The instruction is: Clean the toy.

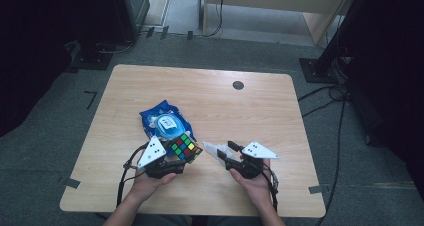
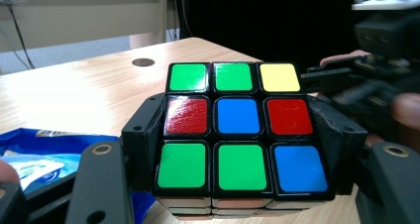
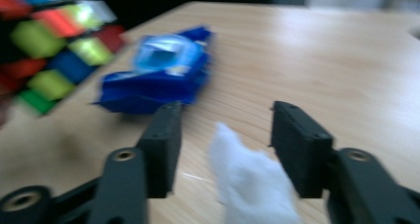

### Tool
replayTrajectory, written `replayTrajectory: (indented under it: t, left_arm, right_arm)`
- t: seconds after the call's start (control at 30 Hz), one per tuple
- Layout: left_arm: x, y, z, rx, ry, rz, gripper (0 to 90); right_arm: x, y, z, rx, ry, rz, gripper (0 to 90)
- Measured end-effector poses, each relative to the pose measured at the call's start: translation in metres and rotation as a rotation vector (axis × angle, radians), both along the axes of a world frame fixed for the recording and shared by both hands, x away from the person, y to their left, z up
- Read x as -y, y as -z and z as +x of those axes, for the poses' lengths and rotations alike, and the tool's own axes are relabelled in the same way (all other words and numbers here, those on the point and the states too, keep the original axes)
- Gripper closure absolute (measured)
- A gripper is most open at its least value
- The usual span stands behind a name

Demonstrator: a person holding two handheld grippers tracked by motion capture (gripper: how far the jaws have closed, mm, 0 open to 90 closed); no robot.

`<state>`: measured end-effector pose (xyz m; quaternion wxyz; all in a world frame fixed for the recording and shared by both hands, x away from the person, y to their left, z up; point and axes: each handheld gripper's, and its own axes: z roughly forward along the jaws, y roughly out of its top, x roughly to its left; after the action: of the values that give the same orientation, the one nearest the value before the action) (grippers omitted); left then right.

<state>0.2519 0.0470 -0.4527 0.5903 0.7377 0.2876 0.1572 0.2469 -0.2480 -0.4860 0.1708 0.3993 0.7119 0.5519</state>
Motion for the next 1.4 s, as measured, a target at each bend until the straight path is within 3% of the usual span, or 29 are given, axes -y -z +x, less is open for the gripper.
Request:
replayTrajectory:
  t: [0.03,0.17,0.33,0.53,0.77,0.93,1.07,1.17,1.3,1.4]
  left_arm:
    - [0.0,0.0,0.001,-0.006,-0.002,-0.004,34.1]
    - [-0.001,-0.001,0.003,-0.037,-0.004,-0.021,34.1]
    - [0.005,-0.003,0.002,-0.064,-0.002,-0.017,34.1]
    - [0.014,-0.002,0.002,-0.115,-0.017,0.008,34.1]
    - [0.018,-0.001,0.003,-0.148,-0.032,0.015,34.1]
    - [0.018,0.003,0.006,-0.185,-0.042,0.003,34.0]
    - [0.016,0.003,0.008,-0.193,-0.022,-0.018,32.9]
    - [0.01,-0.001,0.01,-0.2,-0.013,-0.071,31.3]
    - [-0.002,-0.008,0.012,-0.168,0.005,-0.108,31.3]
    - [-0.013,-0.012,0.014,-0.151,0.015,-0.136,30.8]
  right_arm:
    - [-0.006,0.0,-0.002,0.029,-0.044,0.0,36.4]
    - [-0.025,0.003,-0.008,0.077,-0.15,0.005,29.0]
    - [-0.046,0.003,-0.016,0.152,-0.195,-0.017,21.6]
    - [-0.059,0.003,-0.017,0.216,-0.197,-0.017,22.5]
    - [-0.071,0.01,-0.016,0.263,-0.151,-0.083,30.2]
    - [-0.073,0.01,-0.018,0.269,-0.144,-0.151,34.4]
    - [-0.072,0.007,-0.019,0.259,-0.145,-0.17,34.8]
    - [-0.07,0.007,-0.018,0.243,-0.16,-0.171,35.0]
    - [-0.065,0.007,-0.015,0.209,-0.154,-0.174,35.1]
    - [-0.059,0.009,-0.01,0.174,-0.144,-0.143,35.3]
